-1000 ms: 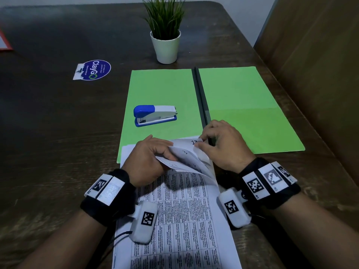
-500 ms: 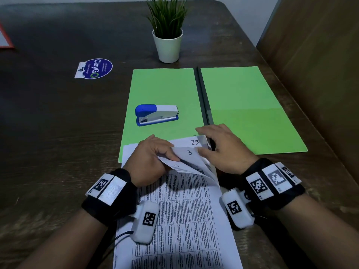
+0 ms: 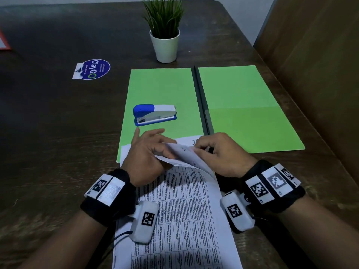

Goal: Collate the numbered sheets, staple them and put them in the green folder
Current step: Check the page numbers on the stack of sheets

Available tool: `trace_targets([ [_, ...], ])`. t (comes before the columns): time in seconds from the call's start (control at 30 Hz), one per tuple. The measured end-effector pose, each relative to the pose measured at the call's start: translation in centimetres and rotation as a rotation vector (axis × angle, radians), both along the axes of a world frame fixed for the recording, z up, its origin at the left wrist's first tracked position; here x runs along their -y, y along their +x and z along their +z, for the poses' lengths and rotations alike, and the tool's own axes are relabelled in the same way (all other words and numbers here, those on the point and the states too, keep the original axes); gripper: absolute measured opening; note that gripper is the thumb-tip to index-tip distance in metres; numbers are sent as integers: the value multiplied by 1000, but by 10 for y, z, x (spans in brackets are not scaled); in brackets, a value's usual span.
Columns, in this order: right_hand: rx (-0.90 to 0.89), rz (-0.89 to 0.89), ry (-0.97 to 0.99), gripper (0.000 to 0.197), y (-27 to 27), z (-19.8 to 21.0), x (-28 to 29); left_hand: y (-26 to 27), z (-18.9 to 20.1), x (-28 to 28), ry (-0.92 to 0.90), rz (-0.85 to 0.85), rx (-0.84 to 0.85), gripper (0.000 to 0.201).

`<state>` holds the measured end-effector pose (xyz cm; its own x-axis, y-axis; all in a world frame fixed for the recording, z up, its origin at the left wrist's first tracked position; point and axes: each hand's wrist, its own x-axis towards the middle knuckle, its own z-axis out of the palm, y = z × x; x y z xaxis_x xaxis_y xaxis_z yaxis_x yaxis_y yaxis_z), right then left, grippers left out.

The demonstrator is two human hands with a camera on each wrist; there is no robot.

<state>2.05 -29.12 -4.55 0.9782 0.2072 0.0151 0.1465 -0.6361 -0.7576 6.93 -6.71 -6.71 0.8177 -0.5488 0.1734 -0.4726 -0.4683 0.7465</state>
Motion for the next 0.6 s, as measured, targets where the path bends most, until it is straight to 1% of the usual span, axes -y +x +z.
trace_targets([
  [0.07, -67, 14, 87, 49, -1, 2, -1, -1, 0, 1, -54, -7, -53, 18],
  [0.13, -106, 21, 106, 49, 0, 2, 0, -2, 2, 3, -115, -2, -115, 11],
  [0.2, -122, 15, 77, 39, 1, 1, 2, -3, 4, 3, -127, -7, -124, 8],
  [0.27, -119, -43, 63, 19, 2, 1, 3, -3, 4, 3, -101, -26, -75, 16],
  [0.3, -79, -72, -5, 15, 2, 0, 5, -3, 4, 3, -94, -22, -67, 19],
  [0.37, -32, -59, -257, 44, 5, -1, 6, -3, 5, 3, -108, -5, -82, 22],
  [0.4, -60, -38, -354, 56, 6, 1, 6, -3, 5, 3, -111, -2, -82, 24],
  [0.43, -87, -27, -410, 64, 7, 2, 6, -4, 6, 3, -108, -2, -74, 25],
  [0.5, -112, -23, -448, 66, 7, 2, 5, -5, 7, 4, -101, -12, -69, 25],
  [0.6, -79, -59, -420, 62, 6, 1, 5, -4, 8, 4, -97, -17, -62, 22],
])
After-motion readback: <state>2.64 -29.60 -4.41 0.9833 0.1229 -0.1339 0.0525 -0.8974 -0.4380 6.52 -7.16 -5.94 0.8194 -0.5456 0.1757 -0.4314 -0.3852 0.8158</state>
